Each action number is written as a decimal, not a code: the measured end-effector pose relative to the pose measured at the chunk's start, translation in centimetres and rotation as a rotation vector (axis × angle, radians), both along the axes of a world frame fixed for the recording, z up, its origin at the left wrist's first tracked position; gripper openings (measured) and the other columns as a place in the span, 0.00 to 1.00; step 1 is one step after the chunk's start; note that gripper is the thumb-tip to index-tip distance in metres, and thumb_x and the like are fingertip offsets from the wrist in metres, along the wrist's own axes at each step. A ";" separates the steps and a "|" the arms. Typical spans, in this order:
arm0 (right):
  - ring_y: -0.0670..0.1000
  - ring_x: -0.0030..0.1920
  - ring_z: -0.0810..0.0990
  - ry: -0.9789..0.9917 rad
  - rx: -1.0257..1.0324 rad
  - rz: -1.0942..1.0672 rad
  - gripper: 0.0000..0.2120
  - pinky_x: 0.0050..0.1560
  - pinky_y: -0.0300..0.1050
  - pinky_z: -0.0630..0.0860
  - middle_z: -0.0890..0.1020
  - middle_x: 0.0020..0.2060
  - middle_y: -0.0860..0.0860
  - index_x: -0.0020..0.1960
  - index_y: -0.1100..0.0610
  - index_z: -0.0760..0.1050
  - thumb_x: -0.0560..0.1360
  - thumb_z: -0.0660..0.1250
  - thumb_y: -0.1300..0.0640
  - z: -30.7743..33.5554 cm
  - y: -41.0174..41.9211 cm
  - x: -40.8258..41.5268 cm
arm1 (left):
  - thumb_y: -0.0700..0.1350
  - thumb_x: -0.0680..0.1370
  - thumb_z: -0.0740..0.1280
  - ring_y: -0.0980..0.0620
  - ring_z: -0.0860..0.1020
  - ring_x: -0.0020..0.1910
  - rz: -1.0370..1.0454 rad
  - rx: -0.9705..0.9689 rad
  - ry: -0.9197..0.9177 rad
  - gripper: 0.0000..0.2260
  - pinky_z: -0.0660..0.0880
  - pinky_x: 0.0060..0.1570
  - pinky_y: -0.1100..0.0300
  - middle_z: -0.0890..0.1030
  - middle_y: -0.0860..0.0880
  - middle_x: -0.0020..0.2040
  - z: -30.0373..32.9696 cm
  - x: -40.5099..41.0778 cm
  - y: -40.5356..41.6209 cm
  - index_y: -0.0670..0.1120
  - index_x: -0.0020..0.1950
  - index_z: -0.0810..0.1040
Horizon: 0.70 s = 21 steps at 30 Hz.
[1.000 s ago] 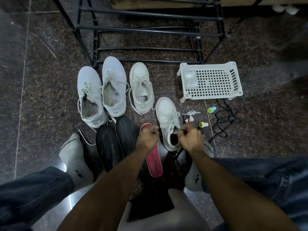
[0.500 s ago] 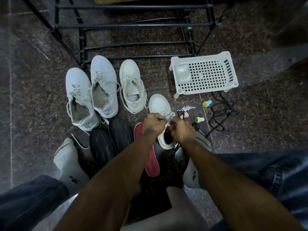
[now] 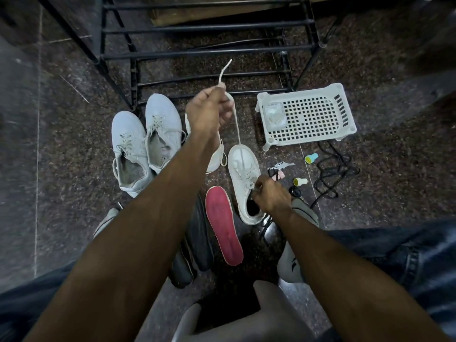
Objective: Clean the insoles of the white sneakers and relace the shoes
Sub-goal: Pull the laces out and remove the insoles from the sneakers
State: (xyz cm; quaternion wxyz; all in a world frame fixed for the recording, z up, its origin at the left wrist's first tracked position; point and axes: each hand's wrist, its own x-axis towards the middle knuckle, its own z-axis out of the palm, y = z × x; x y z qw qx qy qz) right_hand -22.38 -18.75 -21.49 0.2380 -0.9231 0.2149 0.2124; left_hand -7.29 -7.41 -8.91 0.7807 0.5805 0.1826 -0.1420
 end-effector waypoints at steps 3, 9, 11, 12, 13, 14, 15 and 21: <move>0.61 0.54 0.80 -0.034 0.031 -0.021 0.14 0.50 0.48 0.76 0.82 0.55 0.56 0.61 0.49 0.76 0.77 0.60 0.52 0.2 0.2 0.2 | 0.41 0.78 0.68 0.52 0.81 0.39 -0.078 0.126 0.032 0.03 0.81 0.39 0.59 0.82 0.48 0.43 -1.7 -0.8 0.0 0.44 0.51 0.79; 0.53 0.49 0.81 -0.011 0.183 -0.033 0.06 0.48 0.44 0.76 0.84 0.49 0.49 0.49 0.47 0.80 0.76 0.66 0.55 -0.5 -0.7 0.7 | 0.34 0.77 0.67 0.51 0.76 0.37 -0.356 0.492 0.274 0.11 0.76 0.37 0.62 0.81 0.43 0.46 -11.4 -8.8 1.7 0.38 0.58 0.78; 0.51 0.46 0.79 0.046 0.316 -0.046 0.06 0.46 0.43 0.72 0.82 0.43 0.48 0.42 0.50 0.78 0.75 0.66 0.58 -0.1 -1.1 1.4 | 0.32 0.76 0.67 0.55 0.76 0.36 -0.492 0.521 0.245 0.13 0.72 0.34 0.73 0.81 0.43 0.46 -12.7 -11.7 1.8 0.37 0.60 0.77; 0.51 0.44 0.77 0.110 0.387 -0.066 0.07 0.46 0.44 0.72 0.80 0.40 0.49 0.39 0.52 0.77 0.74 0.66 0.61 0.3 -1.2 1.9 | 0.33 0.76 0.68 0.55 0.78 0.38 -0.562 0.566 0.209 0.14 0.72 0.35 0.72 0.81 0.45 0.46 -13.1 -12.8 1.8 0.39 0.61 0.78; 0.51 0.42 0.75 0.188 0.438 -0.073 0.06 0.45 0.45 0.71 0.79 0.38 0.51 0.39 0.55 0.77 0.72 0.66 0.63 0.8 -1.4 2.5 | 0.37 0.75 0.69 0.53 0.79 0.41 -0.623 0.623 0.159 0.15 0.74 0.39 0.68 0.81 0.48 0.46 -13.5 -13.5 1.7 0.43 0.62 0.78; 0.52 0.40 0.73 0.273 0.465 -0.069 0.05 0.42 0.45 0.70 0.77 0.36 0.52 0.39 0.57 0.76 0.71 0.65 0.65 1.4 -1.6 3.2 | 0.40 0.75 0.70 0.51 0.81 0.44 -0.667 0.685 0.110 0.14 0.76 0.43 0.63 0.82 0.50 0.45 -13.7 -14.0 1.6 0.46 0.61 0.79; 0.52 0.39 0.72 0.354 0.477 -0.054 0.04 0.39 0.44 0.69 0.75 0.36 0.53 0.40 0.58 0.75 0.69 0.64 0.64 1.9 -1.8 3.8 | 0.42 0.75 0.70 0.49 0.81 0.46 -0.693 0.748 0.072 0.13 0.77 0.46 0.59 0.83 0.50 0.45 -13.9 -14.1 1.5 0.49 0.59 0.79; 0.51 0.35 0.70 0.396 0.429 0.023 0.02 0.33 0.41 0.68 0.73 0.34 0.53 0.41 0.59 0.76 0.68 0.66 0.64 3.0 -2.3 5.8 | 0.46 0.75 0.69 0.48 0.79 0.43 -0.644 0.887 -0.069 0.01 0.76 0.42 0.55 0.81 0.50 0.45 -14.0 -13.1 0.8 0.50 0.45 0.79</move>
